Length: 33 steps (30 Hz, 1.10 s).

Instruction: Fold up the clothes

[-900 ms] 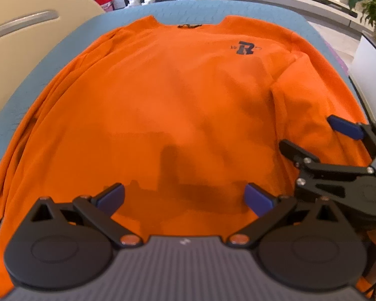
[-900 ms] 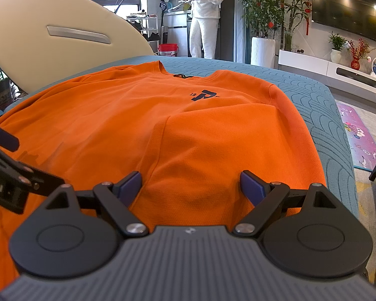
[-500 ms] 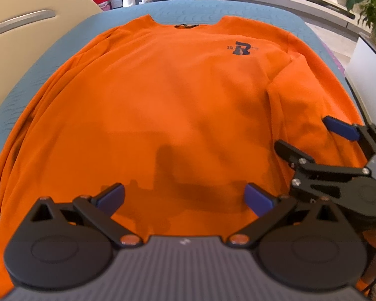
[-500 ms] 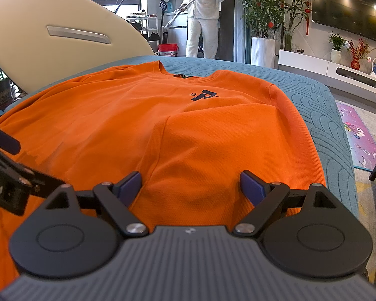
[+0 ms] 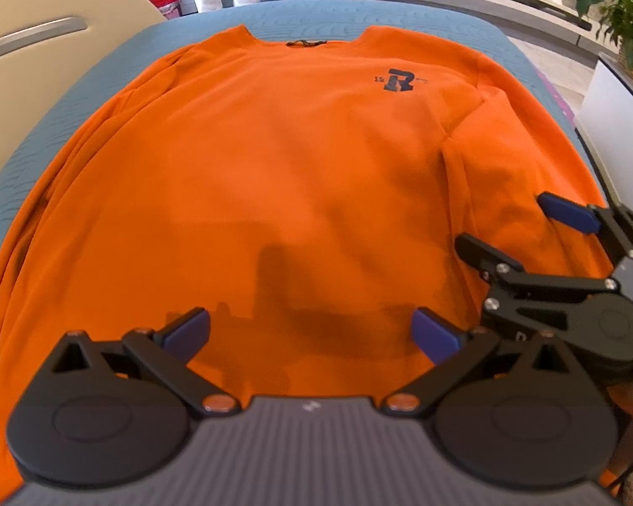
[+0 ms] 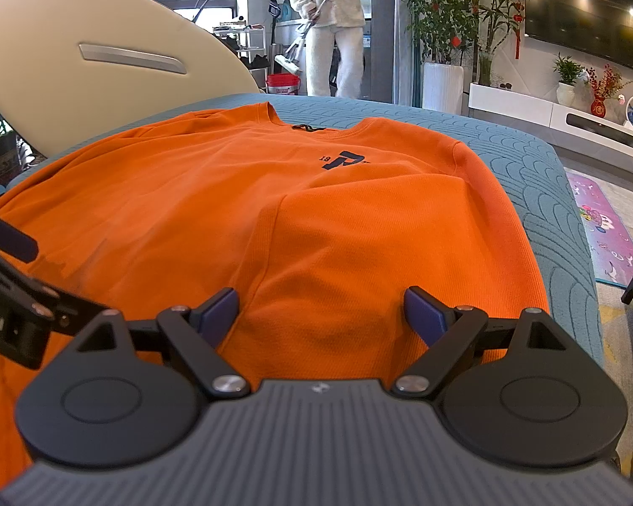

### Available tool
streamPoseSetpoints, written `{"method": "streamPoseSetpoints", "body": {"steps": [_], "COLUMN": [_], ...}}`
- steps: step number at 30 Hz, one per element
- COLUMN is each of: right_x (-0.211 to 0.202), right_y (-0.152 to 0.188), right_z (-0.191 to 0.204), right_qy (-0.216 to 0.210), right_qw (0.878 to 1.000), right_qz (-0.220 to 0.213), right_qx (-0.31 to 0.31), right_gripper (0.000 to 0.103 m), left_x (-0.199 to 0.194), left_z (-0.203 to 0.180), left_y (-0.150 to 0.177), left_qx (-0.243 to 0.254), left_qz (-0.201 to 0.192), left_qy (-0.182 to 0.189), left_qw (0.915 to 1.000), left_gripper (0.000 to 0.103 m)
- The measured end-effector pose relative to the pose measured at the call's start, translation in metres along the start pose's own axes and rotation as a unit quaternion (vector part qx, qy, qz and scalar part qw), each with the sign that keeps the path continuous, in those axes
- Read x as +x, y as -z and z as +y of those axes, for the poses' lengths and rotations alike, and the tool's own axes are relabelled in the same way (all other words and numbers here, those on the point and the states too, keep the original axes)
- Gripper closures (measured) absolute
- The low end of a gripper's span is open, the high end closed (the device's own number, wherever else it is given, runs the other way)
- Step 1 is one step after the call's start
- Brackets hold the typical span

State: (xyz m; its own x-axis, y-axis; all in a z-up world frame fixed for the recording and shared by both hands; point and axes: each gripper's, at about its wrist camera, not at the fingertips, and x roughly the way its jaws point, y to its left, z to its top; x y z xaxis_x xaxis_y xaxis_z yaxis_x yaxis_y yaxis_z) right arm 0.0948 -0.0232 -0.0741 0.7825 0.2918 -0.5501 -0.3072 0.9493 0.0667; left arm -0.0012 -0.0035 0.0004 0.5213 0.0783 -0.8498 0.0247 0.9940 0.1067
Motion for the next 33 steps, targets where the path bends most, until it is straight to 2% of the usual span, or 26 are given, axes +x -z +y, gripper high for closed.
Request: {"method": "streamPoseSetpoints", "body": {"steps": [18,25,33], "right_x": [0.001,-0.001,-0.052], "right_y": [0.0,-0.001,-0.019], "right_z": [0.001,0.0,-0.004], "right_qy": [0.0,-0.002,0.039], "right_qw": [1.0,1.0,0.995], "right_qz": [0.0,-0.004,-0.09], "right_qx": [0.0,0.003,-0.036], "right_gripper": [0.015,0.015,0.015], "left_x": [0.003,0.008,0.012], "left_z": [0.0,0.002,0.003], "left_y": [0.0,0.001,-0.001], "left_qx": [0.001,-0.001,-0.001], "left_qz": [0.001,-0.022,-0.036], "left_qy": [0.002,0.017,0.013], "left_qw": [1.0,0.9996,0.9993], "left_gripper": [0.0,0.006,0.006]}}
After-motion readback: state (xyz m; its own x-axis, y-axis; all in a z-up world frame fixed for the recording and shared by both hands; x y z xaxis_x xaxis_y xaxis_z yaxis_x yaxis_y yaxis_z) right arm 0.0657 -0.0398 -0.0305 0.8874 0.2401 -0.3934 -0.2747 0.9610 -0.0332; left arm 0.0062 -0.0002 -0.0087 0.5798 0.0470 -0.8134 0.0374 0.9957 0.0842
